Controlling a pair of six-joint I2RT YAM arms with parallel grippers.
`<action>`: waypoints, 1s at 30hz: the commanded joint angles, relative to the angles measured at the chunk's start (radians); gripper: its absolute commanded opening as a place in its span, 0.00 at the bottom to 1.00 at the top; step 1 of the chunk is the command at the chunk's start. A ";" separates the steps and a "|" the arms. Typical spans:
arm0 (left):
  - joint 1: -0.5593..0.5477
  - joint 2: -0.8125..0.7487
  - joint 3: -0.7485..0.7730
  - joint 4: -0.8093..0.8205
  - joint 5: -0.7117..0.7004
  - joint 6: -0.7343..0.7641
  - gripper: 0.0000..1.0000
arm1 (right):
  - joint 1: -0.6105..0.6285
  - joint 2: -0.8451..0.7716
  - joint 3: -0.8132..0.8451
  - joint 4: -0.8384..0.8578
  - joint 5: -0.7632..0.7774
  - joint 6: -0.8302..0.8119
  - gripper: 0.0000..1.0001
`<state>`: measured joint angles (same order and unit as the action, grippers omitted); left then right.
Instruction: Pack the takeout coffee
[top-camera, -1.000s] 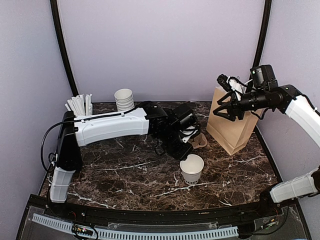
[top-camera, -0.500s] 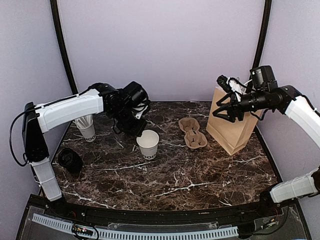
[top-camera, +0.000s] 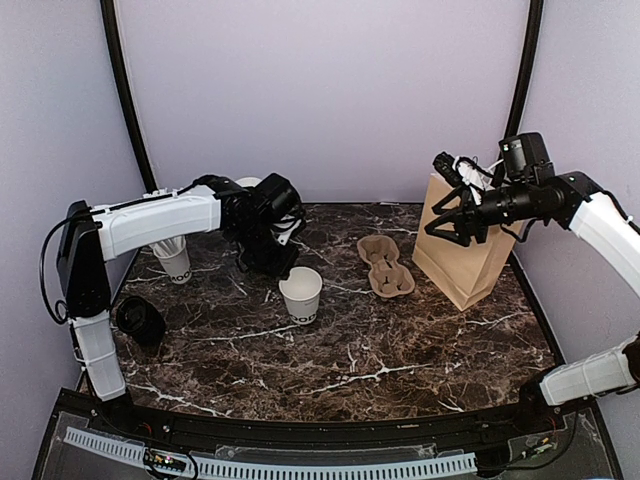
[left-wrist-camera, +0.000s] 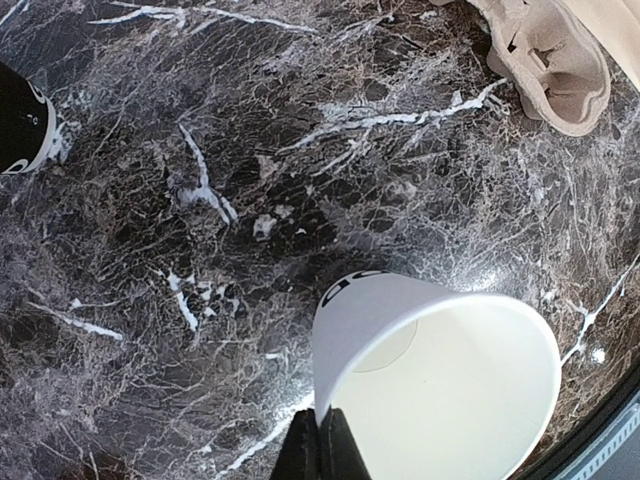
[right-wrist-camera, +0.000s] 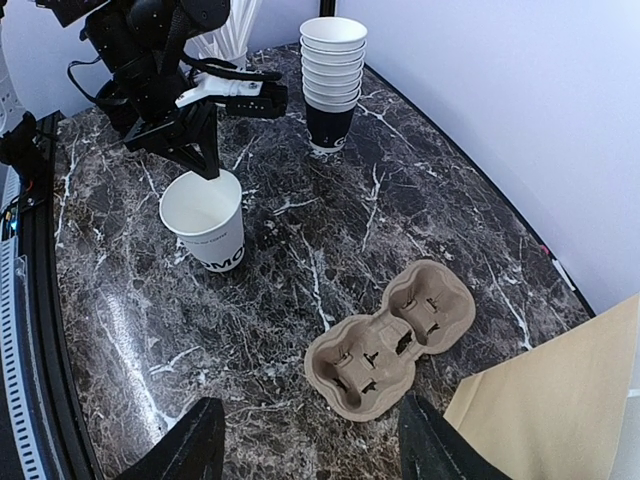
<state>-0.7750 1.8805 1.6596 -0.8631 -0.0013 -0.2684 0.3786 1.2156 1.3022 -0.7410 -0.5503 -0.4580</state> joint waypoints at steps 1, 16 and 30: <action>0.006 0.001 -0.003 0.010 0.032 0.017 0.00 | -0.001 -0.003 -0.014 0.023 -0.014 -0.002 0.61; 0.013 0.016 -0.025 0.057 0.053 0.008 0.01 | 0.000 0.012 -0.016 0.029 -0.021 -0.004 0.60; 0.017 0.037 0.019 0.032 0.015 0.006 0.23 | 0.000 0.006 -0.026 0.032 -0.016 -0.007 0.61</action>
<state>-0.7639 1.9316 1.6478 -0.8059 0.0311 -0.2657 0.3786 1.2270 1.2835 -0.7399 -0.5575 -0.4587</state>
